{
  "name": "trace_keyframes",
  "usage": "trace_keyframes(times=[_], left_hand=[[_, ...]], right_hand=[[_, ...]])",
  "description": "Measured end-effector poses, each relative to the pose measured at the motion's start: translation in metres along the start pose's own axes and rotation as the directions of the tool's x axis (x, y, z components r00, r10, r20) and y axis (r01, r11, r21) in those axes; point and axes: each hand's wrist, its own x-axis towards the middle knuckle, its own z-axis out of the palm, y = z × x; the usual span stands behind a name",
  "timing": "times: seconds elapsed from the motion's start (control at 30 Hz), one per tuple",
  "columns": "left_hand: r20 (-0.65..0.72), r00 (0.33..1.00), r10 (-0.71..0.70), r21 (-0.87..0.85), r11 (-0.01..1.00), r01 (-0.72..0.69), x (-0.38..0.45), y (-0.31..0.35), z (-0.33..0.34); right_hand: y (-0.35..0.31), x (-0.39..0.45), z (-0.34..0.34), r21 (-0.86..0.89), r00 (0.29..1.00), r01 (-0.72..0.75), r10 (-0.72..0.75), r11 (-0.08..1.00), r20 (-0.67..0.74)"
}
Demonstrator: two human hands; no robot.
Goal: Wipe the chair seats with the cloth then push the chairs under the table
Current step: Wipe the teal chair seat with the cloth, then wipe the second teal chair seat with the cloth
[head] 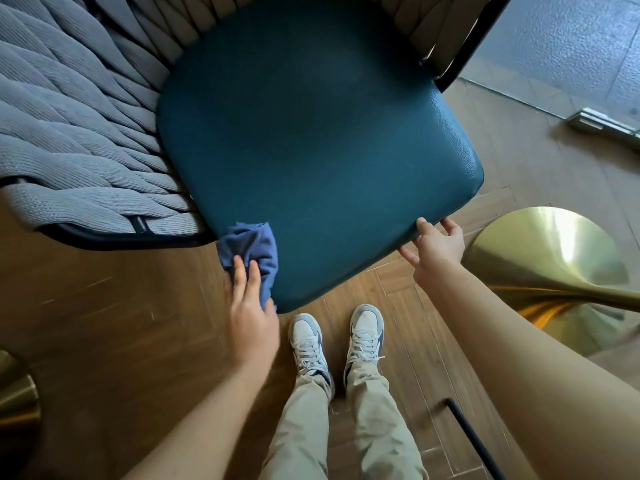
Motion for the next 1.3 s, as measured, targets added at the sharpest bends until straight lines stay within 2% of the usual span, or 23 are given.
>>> trace_keyframes(times=[0.03,0.1,0.13,0.2,0.27,0.3,0.37,0.4,0.47,0.53,0.63,0.73,0.8,0.93,1.03,1.17,1.3], left_hand=[[-0.017,0.995,-0.101,-0.05,0.994,0.101,-0.008,0.016,0.009],[-0.039,0.984,-0.174,-0.113,0.979,0.169,-0.018,0.048,0.027],[-0.035,0.99,-0.14,-0.126,0.983,0.134,-0.023,0.06,0.035],[0.031,0.998,0.05,-0.101,0.994,-0.046,-0.035,0.072,0.046],[0.163,0.952,0.259,-0.082,0.965,-0.249,-0.043,0.064,0.042],[0.237,0.918,0.318,-0.081,0.948,-0.308,-0.046,0.054,0.036],[0.361,0.857,0.367,-0.022,0.922,-0.385,-0.049,0.033,0.02],[0.412,0.844,0.344,0.011,0.924,-0.382,-0.051,0.025,0.01],[0.461,0.857,0.23,-0.003,0.966,-0.258,-0.058,0.016,-0.008],[0.498,0.865,0.055,-0.114,0.993,0.002,-0.066,0.015,-0.026],[0.55,0.821,-0.154,-0.246,0.91,0.335,-0.07,0.025,-0.043],[0.569,0.77,-0.287,-0.301,0.799,0.52,-0.082,0.048,-0.058],[0.62,0.738,-0.265,-0.292,0.796,0.531,-0.096,0.066,-0.075],[0.654,0.75,-0.103,-0.31,0.868,0.389,-0.125,0.103,-0.118],[0.68,0.733,-0.032,-0.337,0.874,0.351,-0.15,0.129,-0.157],[0.727,0.683,0.071,-0.398,0.854,0.335,-0.193,0.156,-0.194],[0.767,0.635,0.089,-0.334,0.901,0.277,-0.232,0.16,-0.203]], right_hand=[[-0.002,0.0,-0.001,0.001,1.0,-0.006,0.006,1.0,0.014],[-0.004,-0.001,-0.005,-0.02,0.998,-0.015,0.016,1.0,0.055],[-0.005,-0.002,-0.009,-0.041,0.997,-0.017,0.02,0.999,0.076],[-0.007,-0.006,-0.019,-0.076,0.993,-0.023,0.031,0.997,0.113],[-0.007,-0.012,-0.029,-0.12,0.985,-0.018,0.039,0.993,0.17],[-0.005,-0.016,-0.035,-0.148,0.978,-0.022,0.052,0.989,0.202],[0.002,-0.026,-0.045,-0.219,0.964,-0.018,0.075,0.975,0.255],[0.008,-0.032,-0.05,-0.265,0.959,-0.009,0.084,0.964,0.271],[0.019,-0.045,-0.062,-0.361,0.955,0.026,0.084,0.932,0.286],[0.03,-0.059,-0.071,-0.436,0.952,0.071,0.07,0.897,0.297],[0.041,-0.083,-0.083,-0.468,0.956,0.13,0.016,0.874,0.295],[0.048,-0.112,-0.093,-0.48,0.953,0.22,-0.082,0.849,0.291],[0.049,-0.137,-0.103,-0.5,0.949,0.275,-0.146,0.821,0.281],[0.044,-0.192,-0.129,-0.5,0.947,0.306,-0.204,0.81,0.249],[0.042,-0.23,-0.154,-0.491,0.947,0.31,-0.218,0.814,0.237],[0.046,-0.273,-0.197,-0.396,0.964,0.255,-0.2,0.882,0.175],[0.057,-0.307,-0.246,-0.234,0.982,0.189,-0.177,0.954,0.071]])
